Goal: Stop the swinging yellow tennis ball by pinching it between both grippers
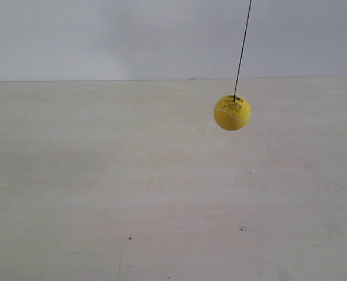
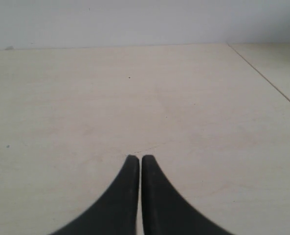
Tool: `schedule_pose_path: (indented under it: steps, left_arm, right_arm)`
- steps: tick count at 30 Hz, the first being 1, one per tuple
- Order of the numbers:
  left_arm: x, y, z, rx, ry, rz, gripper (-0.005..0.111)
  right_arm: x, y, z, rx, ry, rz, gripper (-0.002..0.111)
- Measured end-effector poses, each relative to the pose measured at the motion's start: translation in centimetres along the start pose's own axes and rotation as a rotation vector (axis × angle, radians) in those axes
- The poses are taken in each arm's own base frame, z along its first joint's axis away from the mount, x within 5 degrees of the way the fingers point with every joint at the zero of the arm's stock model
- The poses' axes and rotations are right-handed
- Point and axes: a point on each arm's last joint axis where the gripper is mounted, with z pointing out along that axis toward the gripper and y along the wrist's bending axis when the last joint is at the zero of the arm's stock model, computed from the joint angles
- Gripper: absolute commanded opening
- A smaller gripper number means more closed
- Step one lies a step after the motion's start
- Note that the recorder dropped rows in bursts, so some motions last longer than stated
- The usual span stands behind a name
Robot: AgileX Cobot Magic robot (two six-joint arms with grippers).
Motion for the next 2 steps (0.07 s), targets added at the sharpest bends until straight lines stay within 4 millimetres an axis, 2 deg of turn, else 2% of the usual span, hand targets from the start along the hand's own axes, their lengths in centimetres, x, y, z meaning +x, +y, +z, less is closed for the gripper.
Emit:
schedule_pose_path:
  steps: [2]
  left_arm:
    - [0.00,0.00,0.00,0.000,0.000,0.000,0.005]
  right_arm:
    - [0.00,0.00,0.00,0.000,0.000,0.000,0.000]
